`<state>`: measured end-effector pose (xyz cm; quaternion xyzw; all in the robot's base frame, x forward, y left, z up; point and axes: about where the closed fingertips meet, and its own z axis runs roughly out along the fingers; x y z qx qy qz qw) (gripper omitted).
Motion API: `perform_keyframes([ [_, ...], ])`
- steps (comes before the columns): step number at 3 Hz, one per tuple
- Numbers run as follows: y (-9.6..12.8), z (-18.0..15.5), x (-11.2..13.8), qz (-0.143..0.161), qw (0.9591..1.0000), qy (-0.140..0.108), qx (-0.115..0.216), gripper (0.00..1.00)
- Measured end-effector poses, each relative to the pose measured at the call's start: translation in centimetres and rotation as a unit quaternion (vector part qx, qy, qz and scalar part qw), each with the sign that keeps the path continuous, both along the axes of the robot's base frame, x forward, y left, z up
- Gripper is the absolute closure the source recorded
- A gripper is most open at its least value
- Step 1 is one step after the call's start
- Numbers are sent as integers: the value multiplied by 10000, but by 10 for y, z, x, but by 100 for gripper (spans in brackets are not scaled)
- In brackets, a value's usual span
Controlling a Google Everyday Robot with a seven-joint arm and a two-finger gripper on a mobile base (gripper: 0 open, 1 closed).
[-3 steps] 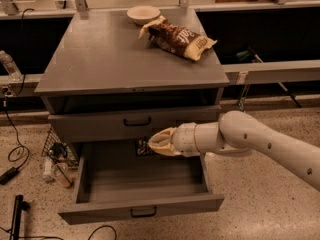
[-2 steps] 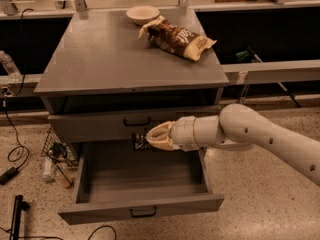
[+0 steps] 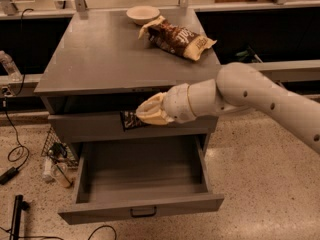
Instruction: Pick rxbar chocolate from middle drawer and place on counter
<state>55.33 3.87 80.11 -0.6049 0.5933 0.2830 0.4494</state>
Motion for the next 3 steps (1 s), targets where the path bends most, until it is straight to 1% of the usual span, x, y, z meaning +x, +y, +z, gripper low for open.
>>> perform_keyframes([
  [1, 13, 44, 4, 215, 9997, -38, -121, 100],
  [2, 28, 85, 18, 424, 9987, -196, -188, 100],
  [3, 44, 110, 39, 626, 9971, -368, -225, 100],
])
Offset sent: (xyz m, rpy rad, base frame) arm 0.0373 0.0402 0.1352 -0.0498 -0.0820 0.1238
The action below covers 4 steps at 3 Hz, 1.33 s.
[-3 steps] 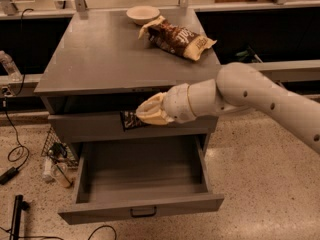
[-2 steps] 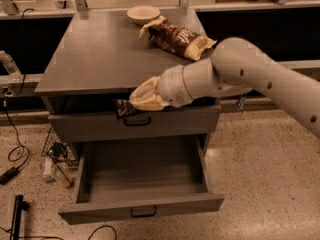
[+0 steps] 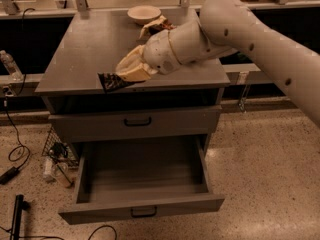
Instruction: Pick rxbar chocolate from middle drawer and place on counter
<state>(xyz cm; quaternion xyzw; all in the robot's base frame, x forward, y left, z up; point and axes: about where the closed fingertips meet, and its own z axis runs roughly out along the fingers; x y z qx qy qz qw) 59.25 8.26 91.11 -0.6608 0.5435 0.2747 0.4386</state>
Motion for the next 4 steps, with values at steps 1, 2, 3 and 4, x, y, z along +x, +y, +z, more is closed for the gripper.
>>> perform_keyframes([
  [1, 28, 7, 45, 161, 9998, -121, 86, 100],
  [2, 55, 0, 82, 281, 9995, -89, 112, 100],
  [3, 87, -20, 113, 361, 9993, -8, 74, 81],
  [4, 112, -38, 137, 438, 9990, 62, 47, 51],
])
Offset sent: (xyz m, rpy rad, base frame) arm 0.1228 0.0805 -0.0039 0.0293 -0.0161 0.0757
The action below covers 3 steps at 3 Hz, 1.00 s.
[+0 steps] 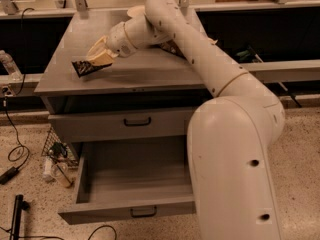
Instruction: Pick rxbar chocolate from middle drawer and place on counter
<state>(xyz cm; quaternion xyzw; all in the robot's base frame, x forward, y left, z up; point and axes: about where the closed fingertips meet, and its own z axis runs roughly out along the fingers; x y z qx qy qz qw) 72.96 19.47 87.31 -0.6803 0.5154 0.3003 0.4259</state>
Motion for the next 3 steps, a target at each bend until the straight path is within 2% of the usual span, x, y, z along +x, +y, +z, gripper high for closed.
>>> perform_keyframes([
  [1, 4, -10, 14, -55, 10000, 21, -62, 20],
  [2, -2, -12, 21, -174, 9998, -18, -99, 0],
  [3, -31, 3, 24, -482, 9987, -121, 85, 0],
])
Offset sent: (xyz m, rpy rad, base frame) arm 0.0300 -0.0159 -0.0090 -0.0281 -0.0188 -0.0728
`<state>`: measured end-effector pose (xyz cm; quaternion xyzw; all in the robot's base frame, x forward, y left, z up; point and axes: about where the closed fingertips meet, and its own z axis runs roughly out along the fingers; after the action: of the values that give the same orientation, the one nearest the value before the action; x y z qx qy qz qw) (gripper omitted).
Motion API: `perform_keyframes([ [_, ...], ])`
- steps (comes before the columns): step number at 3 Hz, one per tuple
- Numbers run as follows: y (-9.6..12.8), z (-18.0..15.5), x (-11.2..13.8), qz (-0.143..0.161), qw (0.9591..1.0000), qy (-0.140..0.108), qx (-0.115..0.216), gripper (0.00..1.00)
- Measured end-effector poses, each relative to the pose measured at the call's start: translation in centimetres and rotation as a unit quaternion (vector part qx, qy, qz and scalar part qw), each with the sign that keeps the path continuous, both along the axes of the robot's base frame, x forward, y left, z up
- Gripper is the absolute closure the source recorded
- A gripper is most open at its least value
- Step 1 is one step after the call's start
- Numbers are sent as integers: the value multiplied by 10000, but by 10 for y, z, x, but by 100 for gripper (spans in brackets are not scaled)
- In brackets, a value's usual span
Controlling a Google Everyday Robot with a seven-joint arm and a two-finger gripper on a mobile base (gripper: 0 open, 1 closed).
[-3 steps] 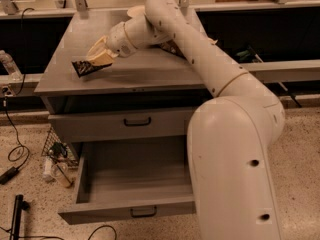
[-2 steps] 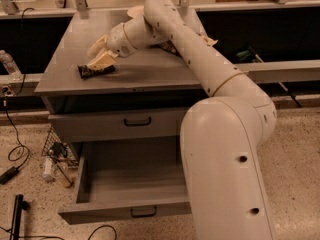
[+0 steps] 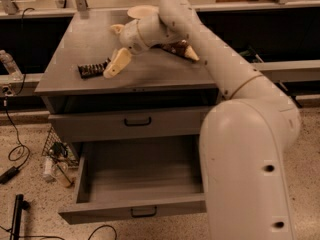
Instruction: Pick rxbar chocolate from middle drawer and place on counter
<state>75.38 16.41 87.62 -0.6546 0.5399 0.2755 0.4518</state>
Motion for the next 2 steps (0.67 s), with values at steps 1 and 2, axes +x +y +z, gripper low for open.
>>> perform_keyframes([
  [1, -51, 36, -9, -471, 9982, -268, 264, 0],
  [2, -119, 76, -40, -1003, 9919, -610, 483, 0],
])
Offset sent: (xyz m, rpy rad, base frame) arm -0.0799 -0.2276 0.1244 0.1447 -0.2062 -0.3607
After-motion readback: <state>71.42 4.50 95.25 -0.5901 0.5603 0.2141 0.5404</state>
